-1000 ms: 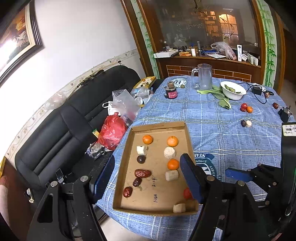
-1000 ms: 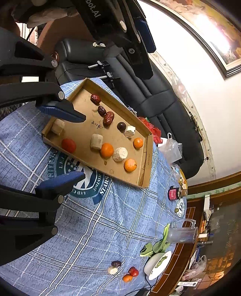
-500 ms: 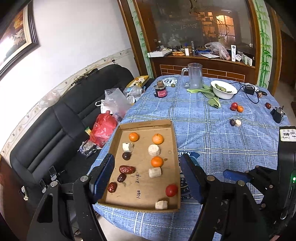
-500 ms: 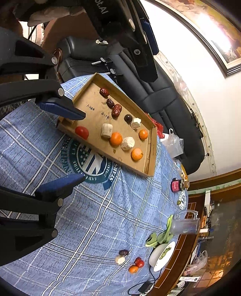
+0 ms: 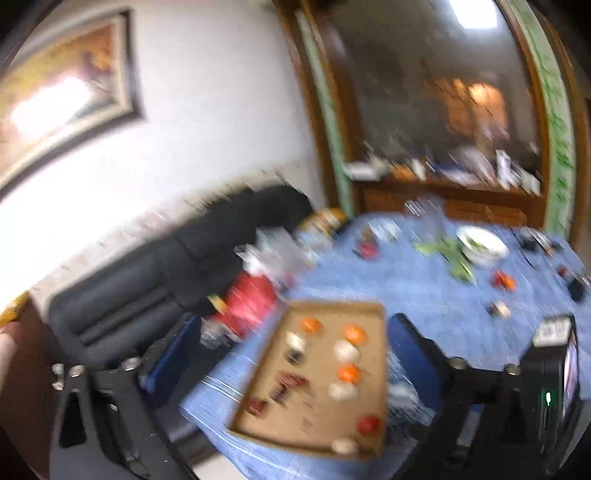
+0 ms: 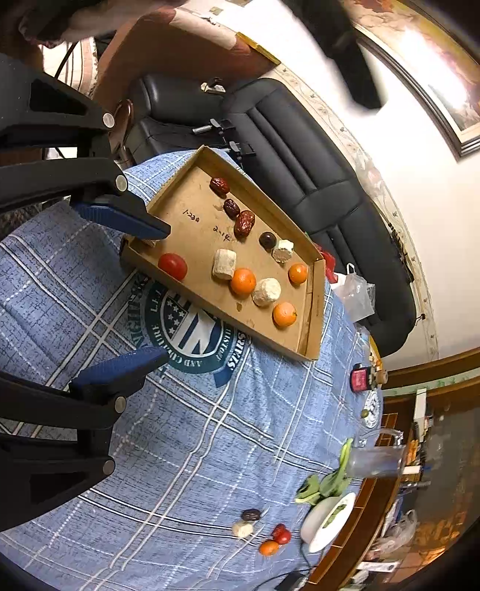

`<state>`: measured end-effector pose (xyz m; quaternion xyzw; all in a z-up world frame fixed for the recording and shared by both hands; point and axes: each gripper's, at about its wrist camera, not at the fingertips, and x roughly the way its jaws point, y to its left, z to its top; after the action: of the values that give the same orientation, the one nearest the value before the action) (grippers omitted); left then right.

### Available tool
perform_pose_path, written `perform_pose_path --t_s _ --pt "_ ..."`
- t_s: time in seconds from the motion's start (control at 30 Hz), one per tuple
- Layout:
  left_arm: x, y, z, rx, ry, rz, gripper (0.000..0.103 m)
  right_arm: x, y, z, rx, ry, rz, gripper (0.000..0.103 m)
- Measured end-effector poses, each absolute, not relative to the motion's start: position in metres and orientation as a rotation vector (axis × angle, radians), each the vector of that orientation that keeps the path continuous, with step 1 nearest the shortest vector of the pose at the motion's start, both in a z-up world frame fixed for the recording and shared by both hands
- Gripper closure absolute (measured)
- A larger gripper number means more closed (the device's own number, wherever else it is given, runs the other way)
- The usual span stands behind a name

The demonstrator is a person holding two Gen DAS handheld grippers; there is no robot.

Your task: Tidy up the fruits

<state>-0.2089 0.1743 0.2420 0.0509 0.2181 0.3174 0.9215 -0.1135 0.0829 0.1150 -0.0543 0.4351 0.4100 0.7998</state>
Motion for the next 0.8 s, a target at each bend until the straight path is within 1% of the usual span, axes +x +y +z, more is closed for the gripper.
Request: perform_pose_path --t_s 0.1,0.2,0.3,0.4,0.47,0.57,0.7,0.8 --pt "-0.226 0.178 0.255 0.137 0.338 0.766 0.0 -0.115 0.09 0.124 -0.137 0.896 0.892 0.038" --pt "-0.229 0.19 0.264 0.13 0.331 0.832 0.0 -0.115 0.102 0.134 -0.154 0.866 0.907 0.038" --pt "-0.234 0.211 0.269 0.027 0.374 0.818 0.0 -0.115 0.118 0.143 -0.173 0.848 0.919 0.038" --pt "-0.243 0.234 0.26 -0.076 0.417 0.819 0.0 -0.117 0.134 0.145 -0.192 0.854 0.936 0.037" --pt "-0.248 0.249 0.246 -0.151 0.47 0.812 0.0 -0.12 0.145 0.142 -0.206 0.871 0.957 0.03" --pt "-0.251 0.268 0.223 -0.271 0.573 0.797 0.0 -0.122 0.157 0.131 -0.222 0.911 0.973 0.029" --pt "-0.25 0.267 0.204 -0.302 0.638 0.772 0.0 -0.125 0.162 0.117 -0.222 0.961 0.983 0.029" --pt "-0.24 0.264 0.187 -0.28 0.734 0.763 0.0 -0.127 0.165 0.114 -0.229 0.966 0.984 0.029"
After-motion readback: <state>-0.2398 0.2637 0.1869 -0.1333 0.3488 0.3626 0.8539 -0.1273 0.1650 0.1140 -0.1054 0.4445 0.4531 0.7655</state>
